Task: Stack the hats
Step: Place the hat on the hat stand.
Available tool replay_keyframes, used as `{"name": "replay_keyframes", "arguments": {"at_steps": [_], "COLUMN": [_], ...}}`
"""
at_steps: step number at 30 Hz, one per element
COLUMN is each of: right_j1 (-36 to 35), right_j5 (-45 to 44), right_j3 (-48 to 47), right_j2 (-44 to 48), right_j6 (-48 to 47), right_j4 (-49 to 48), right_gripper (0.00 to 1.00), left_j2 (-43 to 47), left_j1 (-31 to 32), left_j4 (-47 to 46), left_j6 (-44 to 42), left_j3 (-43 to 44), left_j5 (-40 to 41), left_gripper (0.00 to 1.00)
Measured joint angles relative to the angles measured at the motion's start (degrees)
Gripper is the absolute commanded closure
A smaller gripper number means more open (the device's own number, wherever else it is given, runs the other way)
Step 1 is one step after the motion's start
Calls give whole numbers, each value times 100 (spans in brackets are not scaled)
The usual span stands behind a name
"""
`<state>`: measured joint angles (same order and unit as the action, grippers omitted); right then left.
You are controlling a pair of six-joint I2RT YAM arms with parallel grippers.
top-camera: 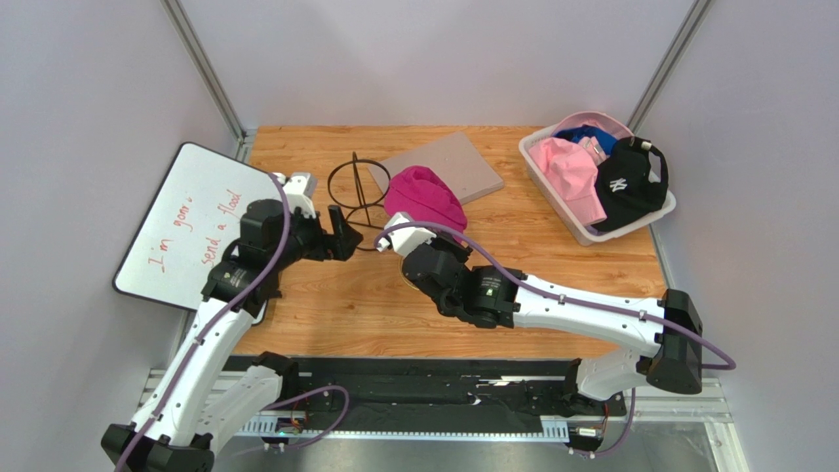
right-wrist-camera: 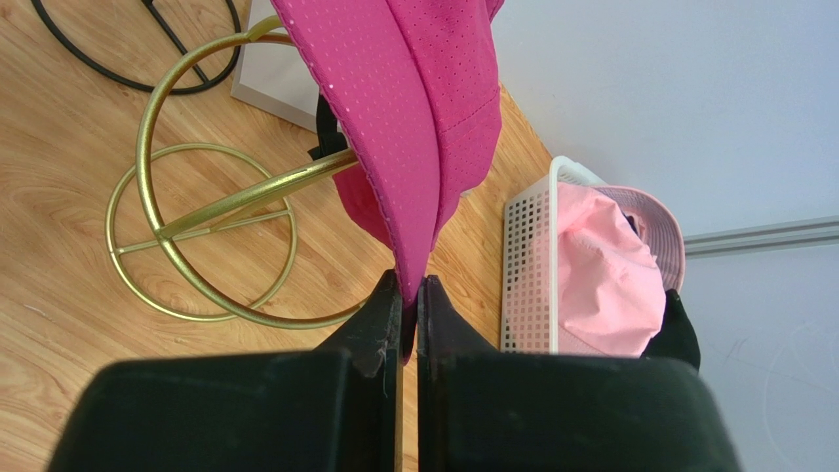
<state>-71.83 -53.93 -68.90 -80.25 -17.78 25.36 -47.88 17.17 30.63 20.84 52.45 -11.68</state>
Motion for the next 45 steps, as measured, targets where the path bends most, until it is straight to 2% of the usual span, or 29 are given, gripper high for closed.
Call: {"name": "replay_keyframes", "arguments": {"at_steps": [7, 15, 22, 31, 45], "right_j1": [0, -2, -7, -87, -92], "right_j5": [-166, -310, -367, -468, -918], "right_j3": [31, 59, 146, 149, 94], "right_j2": [0, 11, 96, 170, 214], "right_j6": [258, 739, 1121, 1329, 1241], "right_j4": [-20, 103, 245, 474, 988], "right_gripper": [100, 100, 100, 100, 100], "left_j2": [31, -321, -1067, -1685, -2767], "left_j1": [973, 1244, 1349, 1357, 1650], "left_j4": [-505, -1956, -3008, -3497, -3910], "left_j6": [601, 1154, 1377, 1388, 1475], "left_j3": [-859, -1521, -1534, -1423, -828], "left_j5": [201, -83, -345, -487, -597], "left_gripper": [1, 3, 33, 51, 52]}}
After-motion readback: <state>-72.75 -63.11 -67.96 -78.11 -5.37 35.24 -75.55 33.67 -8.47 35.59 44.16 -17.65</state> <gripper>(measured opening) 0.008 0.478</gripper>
